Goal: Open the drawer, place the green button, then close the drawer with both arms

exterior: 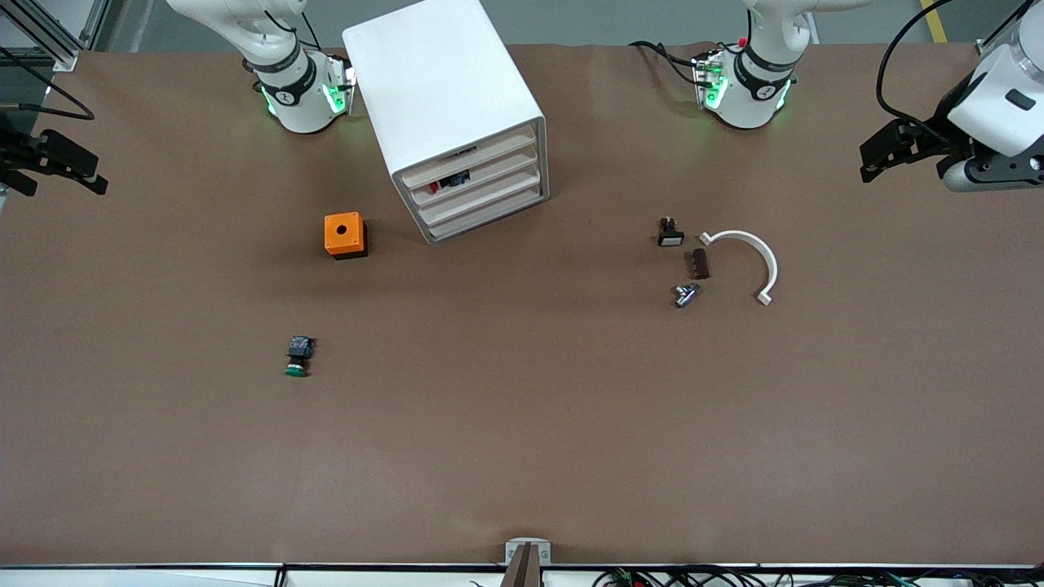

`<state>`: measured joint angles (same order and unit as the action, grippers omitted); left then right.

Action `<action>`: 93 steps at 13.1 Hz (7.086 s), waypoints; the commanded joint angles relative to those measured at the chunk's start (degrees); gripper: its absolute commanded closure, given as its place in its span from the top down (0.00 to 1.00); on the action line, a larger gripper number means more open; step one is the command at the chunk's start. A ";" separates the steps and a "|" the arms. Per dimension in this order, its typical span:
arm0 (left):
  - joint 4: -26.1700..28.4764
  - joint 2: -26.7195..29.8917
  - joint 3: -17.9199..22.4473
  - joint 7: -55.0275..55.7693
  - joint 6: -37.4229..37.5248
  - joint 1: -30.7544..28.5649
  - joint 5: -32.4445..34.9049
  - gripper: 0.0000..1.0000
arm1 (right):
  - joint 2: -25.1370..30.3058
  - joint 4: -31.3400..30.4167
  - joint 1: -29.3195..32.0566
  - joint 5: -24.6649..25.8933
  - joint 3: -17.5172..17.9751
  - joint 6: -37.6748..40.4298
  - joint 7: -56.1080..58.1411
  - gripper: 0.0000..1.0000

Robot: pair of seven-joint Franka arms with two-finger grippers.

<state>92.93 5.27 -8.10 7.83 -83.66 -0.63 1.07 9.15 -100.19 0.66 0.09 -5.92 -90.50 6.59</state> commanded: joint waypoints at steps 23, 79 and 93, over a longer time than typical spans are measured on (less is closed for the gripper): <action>-3.45 -28.28 -3.06 35.81 -16.71 9.93 -3.71 1.00 | -1.15 4.29 1.45 0.00 0.47 -0.38 0.69 1.00; -15.06 -58.62 0.37 112.14 -16.27 28.58 -51.35 0.43 | -16.46 -16.71 -20.77 -5.71 0.91 -32.83 -43.98 0.00; -19.71 -50.81 1.60 112.05 -11.36 18.21 -41.87 1.00 | -23.81 -16.53 -51.62 -5.10 0.82 -43.70 -97.36 0.00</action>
<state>72.56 -48.96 -6.42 120.24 -97.04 17.90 -44.28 -12.44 -116.95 -49.31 -5.24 -4.36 -132.48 -86.89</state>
